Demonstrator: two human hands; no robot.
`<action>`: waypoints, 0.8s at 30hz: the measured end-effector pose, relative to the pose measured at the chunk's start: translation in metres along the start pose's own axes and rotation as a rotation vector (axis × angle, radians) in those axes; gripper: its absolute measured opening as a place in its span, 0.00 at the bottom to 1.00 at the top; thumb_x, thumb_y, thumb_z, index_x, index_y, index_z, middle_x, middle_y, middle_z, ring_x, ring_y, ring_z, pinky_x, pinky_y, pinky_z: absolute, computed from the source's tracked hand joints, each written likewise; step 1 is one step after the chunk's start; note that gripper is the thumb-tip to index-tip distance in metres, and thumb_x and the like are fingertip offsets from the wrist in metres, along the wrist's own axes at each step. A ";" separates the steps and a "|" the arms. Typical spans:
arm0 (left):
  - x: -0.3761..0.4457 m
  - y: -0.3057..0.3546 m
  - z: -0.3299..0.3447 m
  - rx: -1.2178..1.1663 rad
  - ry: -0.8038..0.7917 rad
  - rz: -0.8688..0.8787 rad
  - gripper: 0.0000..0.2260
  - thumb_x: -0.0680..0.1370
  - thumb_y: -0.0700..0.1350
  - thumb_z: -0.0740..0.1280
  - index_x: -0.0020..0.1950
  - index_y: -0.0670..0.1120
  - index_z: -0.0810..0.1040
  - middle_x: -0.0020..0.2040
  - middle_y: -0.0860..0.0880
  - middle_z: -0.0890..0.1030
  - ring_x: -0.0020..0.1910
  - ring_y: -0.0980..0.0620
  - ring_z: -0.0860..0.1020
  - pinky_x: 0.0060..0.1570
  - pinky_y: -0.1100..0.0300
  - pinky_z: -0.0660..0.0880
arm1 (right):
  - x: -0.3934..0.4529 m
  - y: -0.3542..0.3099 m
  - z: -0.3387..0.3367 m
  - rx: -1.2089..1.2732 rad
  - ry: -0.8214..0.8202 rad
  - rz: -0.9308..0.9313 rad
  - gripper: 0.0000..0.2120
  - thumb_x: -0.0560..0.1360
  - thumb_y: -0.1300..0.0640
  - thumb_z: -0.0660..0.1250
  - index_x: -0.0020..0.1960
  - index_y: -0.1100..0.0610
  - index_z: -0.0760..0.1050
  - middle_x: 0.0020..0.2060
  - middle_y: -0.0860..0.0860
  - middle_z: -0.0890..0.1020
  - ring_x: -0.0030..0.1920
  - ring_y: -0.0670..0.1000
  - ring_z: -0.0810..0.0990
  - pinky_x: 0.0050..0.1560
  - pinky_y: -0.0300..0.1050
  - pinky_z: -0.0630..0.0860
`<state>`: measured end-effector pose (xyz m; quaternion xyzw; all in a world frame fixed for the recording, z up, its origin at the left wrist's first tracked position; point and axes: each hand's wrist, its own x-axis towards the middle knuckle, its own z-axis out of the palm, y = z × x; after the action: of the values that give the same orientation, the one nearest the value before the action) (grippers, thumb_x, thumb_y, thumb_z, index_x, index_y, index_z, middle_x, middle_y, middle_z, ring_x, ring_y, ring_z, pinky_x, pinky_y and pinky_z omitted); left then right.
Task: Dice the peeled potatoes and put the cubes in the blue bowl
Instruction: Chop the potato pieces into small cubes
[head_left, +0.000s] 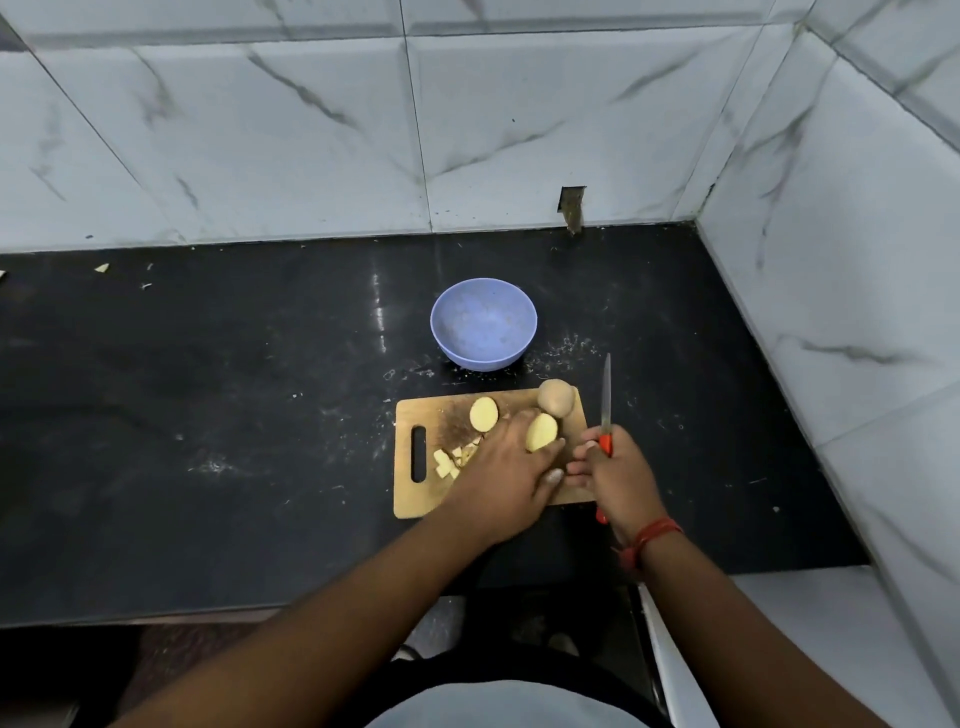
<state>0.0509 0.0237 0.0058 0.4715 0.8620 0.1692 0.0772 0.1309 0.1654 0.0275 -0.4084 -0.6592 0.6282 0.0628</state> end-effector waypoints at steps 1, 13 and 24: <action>0.004 0.008 0.006 0.017 -0.035 0.020 0.23 0.82 0.56 0.57 0.76 0.51 0.70 0.78 0.38 0.59 0.74 0.36 0.63 0.74 0.42 0.63 | 0.000 0.001 -0.004 0.014 0.001 0.009 0.08 0.81 0.62 0.56 0.50 0.56 0.74 0.43 0.57 0.81 0.41 0.54 0.82 0.45 0.52 0.81; -0.017 -0.029 0.028 0.379 -0.168 0.379 0.32 0.84 0.62 0.46 0.82 0.44 0.56 0.82 0.44 0.57 0.81 0.45 0.51 0.79 0.42 0.47 | -0.002 0.004 -0.015 -0.201 0.087 -0.043 0.08 0.77 0.58 0.59 0.46 0.47 0.75 0.43 0.48 0.82 0.47 0.51 0.81 0.53 0.55 0.78; -0.014 -0.055 0.011 0.444 -0.106 0.344 0.31 0.85 0.62 0.48 0.81 0.44 0.60 0.81 0.43 0.59 0.81 0.43 0.53 0.78 0.39 0.49 | -0.002 0.002 -0.014 -0.357 -0.011 -0.132 0.08 0.79 0.60 0.59 0.49 0.50 0.75 0.43 0.48 0.80 0.45 0.50 0.78 0.44 0.44 0.73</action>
<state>0.0185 -0.0134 -0.0247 0.6244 0.7801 -0.0381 -0.0130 0.1413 0.1750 0.0289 -0.3654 -0.7861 0.4979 0.0269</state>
